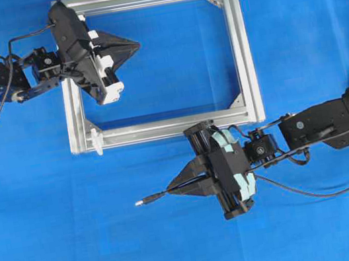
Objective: Insert the wire through the string loop located on the left side.
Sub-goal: 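Close the right gripper on the cable just behind the USB plug, then carry the held plug left toward the white zip-tie loop on the frame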
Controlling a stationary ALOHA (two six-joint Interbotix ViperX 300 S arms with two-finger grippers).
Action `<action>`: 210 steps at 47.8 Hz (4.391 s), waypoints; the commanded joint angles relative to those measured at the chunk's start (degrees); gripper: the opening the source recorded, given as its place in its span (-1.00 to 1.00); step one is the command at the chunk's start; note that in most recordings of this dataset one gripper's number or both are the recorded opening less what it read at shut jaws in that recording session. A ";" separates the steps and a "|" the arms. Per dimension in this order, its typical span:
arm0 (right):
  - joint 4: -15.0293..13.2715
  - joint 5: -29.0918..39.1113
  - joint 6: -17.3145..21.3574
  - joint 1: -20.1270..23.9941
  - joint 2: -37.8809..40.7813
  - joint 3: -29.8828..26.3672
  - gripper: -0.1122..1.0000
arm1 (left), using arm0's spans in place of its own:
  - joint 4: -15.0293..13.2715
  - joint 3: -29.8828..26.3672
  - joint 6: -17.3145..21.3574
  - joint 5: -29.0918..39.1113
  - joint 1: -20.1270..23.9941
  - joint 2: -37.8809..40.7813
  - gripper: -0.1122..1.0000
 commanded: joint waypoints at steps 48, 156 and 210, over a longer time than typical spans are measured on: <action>0.09 -0.26 -0.09 0.00 -2.02 -0.53 -0.80 | 0.09 -0.44 0.00 -0.26 -0.18 -2.02 -0.80; -1.05 -2.64 -1.58 -14.68 4.39 -4.75 -0.80 | 0.09 -0.18 -0.09 -0.26 -0.53 -2.02 -0.80; -1.85 -4.66 -1.58 -13.97 6.77 -6.77 -0.80 | 0.09 -0.26 -0.09 -0.26 -0.53 -2.02 -0.80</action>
